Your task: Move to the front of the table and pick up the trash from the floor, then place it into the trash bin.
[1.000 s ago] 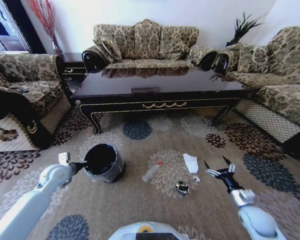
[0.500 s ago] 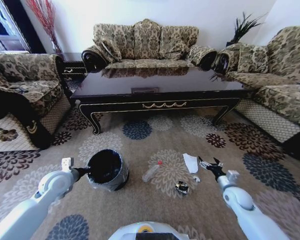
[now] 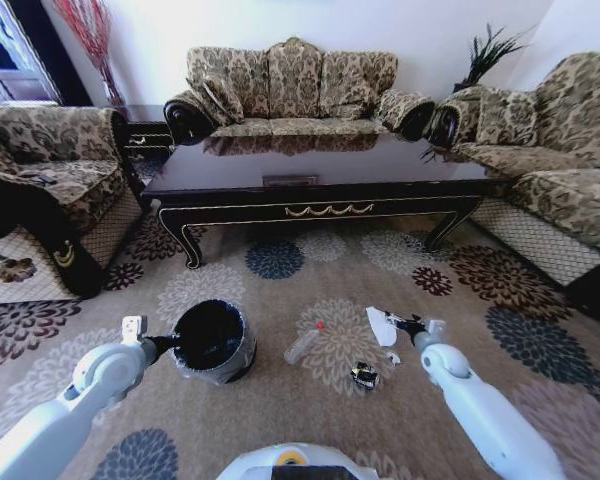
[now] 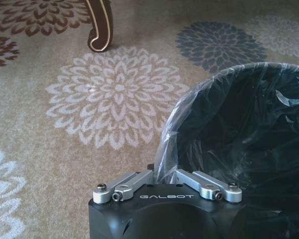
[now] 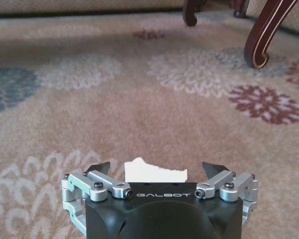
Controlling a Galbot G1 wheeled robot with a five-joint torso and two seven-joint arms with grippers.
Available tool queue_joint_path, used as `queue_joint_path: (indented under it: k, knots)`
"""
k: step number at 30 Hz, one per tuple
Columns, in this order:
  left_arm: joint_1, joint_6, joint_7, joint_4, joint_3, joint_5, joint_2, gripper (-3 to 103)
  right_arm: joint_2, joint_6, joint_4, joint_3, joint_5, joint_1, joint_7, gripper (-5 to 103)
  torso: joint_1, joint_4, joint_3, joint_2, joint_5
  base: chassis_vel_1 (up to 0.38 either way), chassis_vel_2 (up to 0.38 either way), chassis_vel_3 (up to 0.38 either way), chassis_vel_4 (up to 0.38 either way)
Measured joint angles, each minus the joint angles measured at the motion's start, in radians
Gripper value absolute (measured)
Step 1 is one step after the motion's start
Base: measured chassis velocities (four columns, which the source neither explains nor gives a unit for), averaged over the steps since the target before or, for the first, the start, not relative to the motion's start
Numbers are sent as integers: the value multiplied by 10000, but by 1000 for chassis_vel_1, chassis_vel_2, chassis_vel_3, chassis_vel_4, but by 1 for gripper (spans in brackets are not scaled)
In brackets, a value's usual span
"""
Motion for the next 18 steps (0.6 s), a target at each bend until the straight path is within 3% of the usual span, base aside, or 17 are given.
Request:
queue_joint_path:
  k: [9, 12, 18]
  knots:
    - [-517, -14, -77, 147, 29, -328, 160, 0, 483, -330, -2181, -1105, -248, 1361, -80, 100, 0, -2, 0, 0, 1, 0, 0, 0, 0]
    - [-534, -13, -131, 151, 76, -399, 192, 0, 760, -66, -3306, -1307, -982, 1923, -367, 100, 0, 0, 0, 0, -1, 0, 0, 0, 0]
    - [-441, -13, -153, 144, 82, -407, 236, 0, 1171, 350, -4715, -1380, -1459, 2791, -713, 100, 0, 5, 0, 0, -3, 0, 0, 0, 0]
